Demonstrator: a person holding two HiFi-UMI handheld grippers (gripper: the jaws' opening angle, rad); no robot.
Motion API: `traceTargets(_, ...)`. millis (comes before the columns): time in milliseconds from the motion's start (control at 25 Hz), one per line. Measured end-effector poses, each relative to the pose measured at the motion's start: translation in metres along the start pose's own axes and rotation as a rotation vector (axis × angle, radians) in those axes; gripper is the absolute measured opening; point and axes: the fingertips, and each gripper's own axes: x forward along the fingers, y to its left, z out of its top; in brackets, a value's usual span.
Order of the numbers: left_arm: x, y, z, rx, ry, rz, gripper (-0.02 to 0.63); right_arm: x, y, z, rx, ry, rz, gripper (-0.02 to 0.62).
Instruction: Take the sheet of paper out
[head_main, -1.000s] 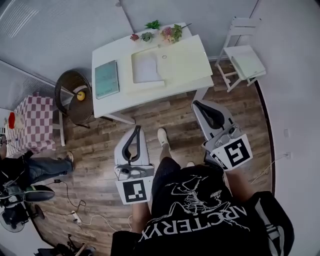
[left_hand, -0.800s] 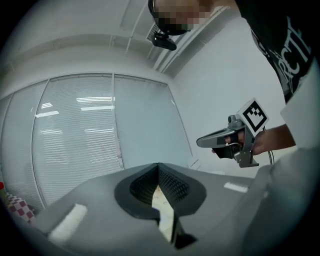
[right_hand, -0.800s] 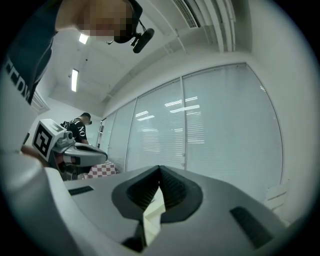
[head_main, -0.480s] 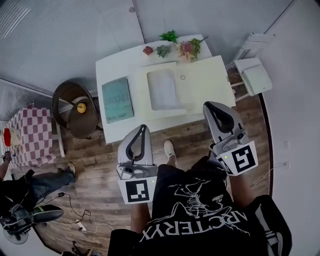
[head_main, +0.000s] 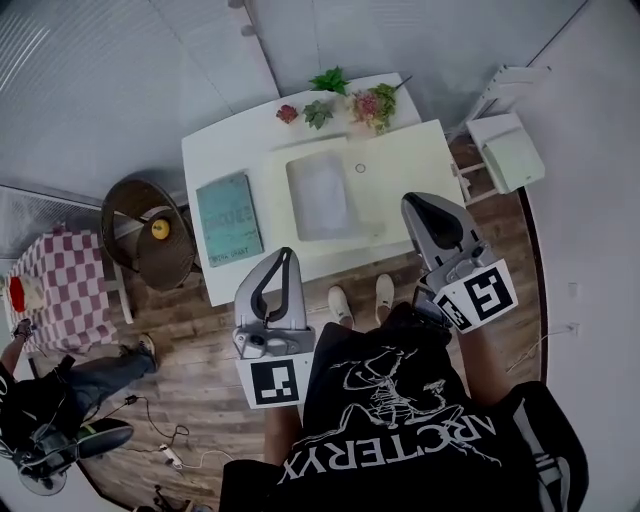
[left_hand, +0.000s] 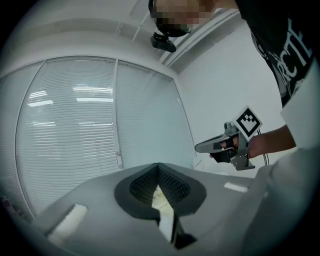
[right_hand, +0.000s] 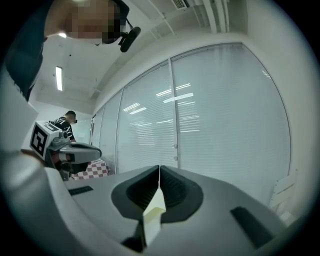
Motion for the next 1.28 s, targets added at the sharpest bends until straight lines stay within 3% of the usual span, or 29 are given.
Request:
traceTargets(200,0.012,0.001,0.008,0.003,0.0,0.042,0.008,0.014,-0.012,-0.002,0.048,-0.012,0.069,0.012)
traceTargets(320,0.017,0.0,0.008,0.006,0.011,0.063,0.008,0.022,-0.017,-0.011,0.122,-0.01,0.121,0.012)
traceTargets(440,0.02,-0.001,0.007,0.005,0.023,0.079,0.008,0.032,-0.033,-0.026,0.226,-0.026,0.12,0.015)
traceTargets(480,0.019,-0.001,0.007,0.006,0.025,0.086,0.008,0.037,-0.041,-0.036,0.278,-0.025,0.113,0.025)
traceTargets(520,0.018,-0.001,0.007,0.006,0.026,0.092,0.008,0.043,-0.048,-0.05,0.347,-0.013,0.111,0.078)
traceTargets(600,0.014,0.0,0.007,0.004,0.031,0.108,0.008,0.06,-0.058,-0.083,0.546,0.022,0.136,0.259)
traceTargets(640,0.012,0.001,0.007,0.002,0.035,0.116,0.008,0.069,-0.062,-0.101,0.667,0.035,0.16,0.3)
traceTargets(760,0.003,0.004,0.001,0.0,0.062,0.146,0.008,0.091,-0.069,-0.162,1.007,0.086,0.221,0.367)
traceTargets(920,-0.017,0.014,-0.006,0.008,0.107,0.199,0.008,0.11,-0.071,-0.234,1.301,0.171,0.246,0.403)
traceTargets(1000,-0.029,0.018,-0.008,0.015,0.123,0.228,0.008,0.116,-0.071,-0.263,1.403,0.213,0.259,0.41)
traceTargets(1280,-0.063,0.027,-0.017,0.026,0.186,0.313,0.008,0.14,-0.053,-0.332,1.51,0.411,0.268,0.463)
